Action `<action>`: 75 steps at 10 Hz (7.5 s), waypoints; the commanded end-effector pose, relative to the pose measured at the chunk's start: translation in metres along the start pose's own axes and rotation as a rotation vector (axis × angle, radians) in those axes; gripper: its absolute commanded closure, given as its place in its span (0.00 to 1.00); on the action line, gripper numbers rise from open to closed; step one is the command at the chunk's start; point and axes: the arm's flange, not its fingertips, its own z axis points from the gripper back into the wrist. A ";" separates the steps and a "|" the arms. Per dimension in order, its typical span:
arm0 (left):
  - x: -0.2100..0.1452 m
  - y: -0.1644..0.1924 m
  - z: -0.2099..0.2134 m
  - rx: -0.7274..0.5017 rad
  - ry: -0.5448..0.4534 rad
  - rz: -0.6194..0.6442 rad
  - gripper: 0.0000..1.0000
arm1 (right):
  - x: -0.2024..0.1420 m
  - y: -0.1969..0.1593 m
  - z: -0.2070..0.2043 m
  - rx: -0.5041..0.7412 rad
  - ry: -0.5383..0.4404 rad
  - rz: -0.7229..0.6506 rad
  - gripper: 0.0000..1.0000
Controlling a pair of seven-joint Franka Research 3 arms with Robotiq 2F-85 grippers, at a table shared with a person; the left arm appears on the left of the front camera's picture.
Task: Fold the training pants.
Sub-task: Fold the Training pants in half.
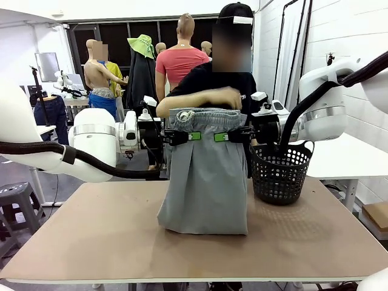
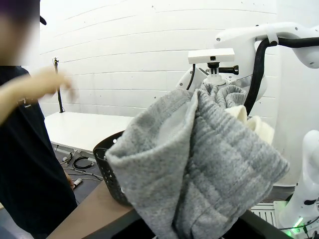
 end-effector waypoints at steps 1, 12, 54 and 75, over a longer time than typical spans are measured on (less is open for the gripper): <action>0.003 -0.001 -0.001 0.011 0.003 -0.007 1.00 | 0.000 0.002 -0.001 0.003 -0.028 -0.014 1.00; 0.003 -0.001 -0.001 0.011 0.003 -0.007 1.00 | 0.000 0.002 -0.001 0.003 -0.028 -0.014 1.00; 0.115 0.173 -0.004 0.143 0.015 -0.198 1.00 | 0.151 -0.170 -0.013 0.011 0.148 0.205 1.00; -0.039 0.137 0.033 0.085 0.032 0.327 1.00 | -0.011 -0.170 -0.018 0.149 0.000 -0.379 1.00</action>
